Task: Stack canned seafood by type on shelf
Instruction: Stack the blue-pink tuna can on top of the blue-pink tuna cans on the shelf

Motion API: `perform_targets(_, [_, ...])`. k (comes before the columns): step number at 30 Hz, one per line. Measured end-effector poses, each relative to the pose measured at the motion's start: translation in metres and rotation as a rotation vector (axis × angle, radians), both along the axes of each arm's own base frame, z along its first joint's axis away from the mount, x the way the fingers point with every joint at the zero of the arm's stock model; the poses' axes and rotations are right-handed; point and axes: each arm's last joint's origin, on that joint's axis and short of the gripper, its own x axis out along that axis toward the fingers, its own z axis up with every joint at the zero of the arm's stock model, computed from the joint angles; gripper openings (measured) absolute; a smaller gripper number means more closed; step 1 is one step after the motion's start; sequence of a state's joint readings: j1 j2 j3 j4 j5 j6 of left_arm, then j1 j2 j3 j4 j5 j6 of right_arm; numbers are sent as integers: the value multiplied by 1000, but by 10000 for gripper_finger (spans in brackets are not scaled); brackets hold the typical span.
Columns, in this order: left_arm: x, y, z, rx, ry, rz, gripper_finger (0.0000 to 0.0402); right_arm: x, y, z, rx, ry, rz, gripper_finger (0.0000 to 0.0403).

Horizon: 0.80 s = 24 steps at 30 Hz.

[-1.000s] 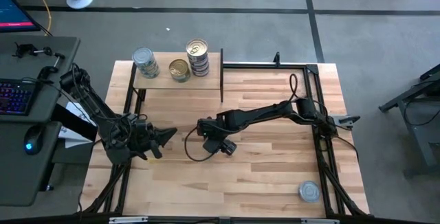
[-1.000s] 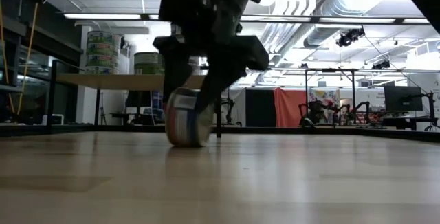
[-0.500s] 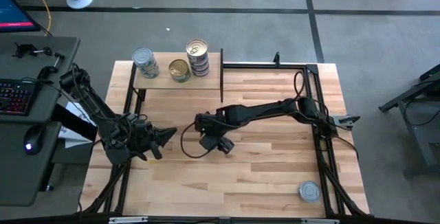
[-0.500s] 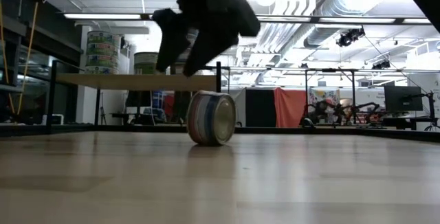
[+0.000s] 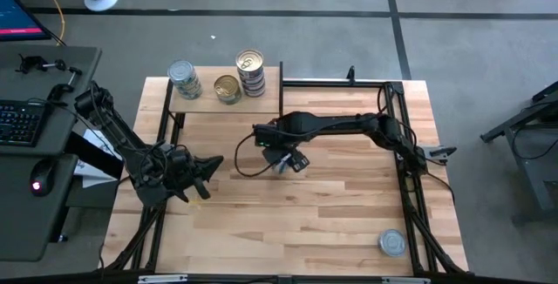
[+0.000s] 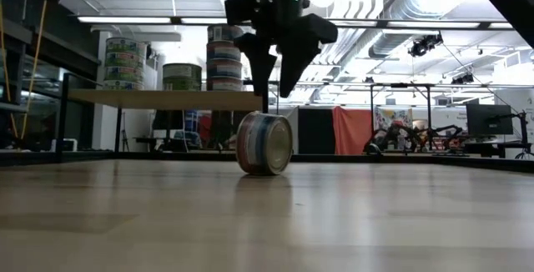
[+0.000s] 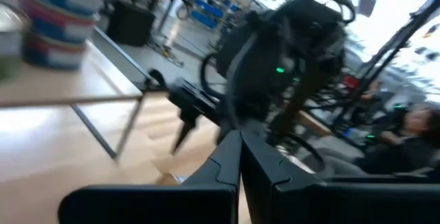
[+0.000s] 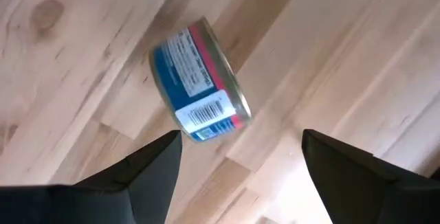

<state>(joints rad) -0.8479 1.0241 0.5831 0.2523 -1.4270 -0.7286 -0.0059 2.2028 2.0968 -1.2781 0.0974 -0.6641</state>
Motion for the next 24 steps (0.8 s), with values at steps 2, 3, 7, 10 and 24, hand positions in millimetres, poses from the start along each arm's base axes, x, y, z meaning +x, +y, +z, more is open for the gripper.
perform_targets(2, [2, 3, 0, 41, 25, 29, 0, 0, 2, 0, -13, 0, 20, 291])
perform_targets(3, [3, 4, 0, 59, 37, 39, 0, 0, 3, 0, -14, 1, 27, 291])
perform_targets(7, [7, 9, 0, 123, 84, 67, 0, 1, 6, -3, -6, 8, 64, 291])
perform_targets(10, [8, 11, 0, 160, 111, 77, 0, 3, 7, -9, -17, 27, 112, 291])
perform_targets(24, [9, 11, -2, 207, 151, 52, 0, 11, 12, -33, 8, 85, 165, 291])
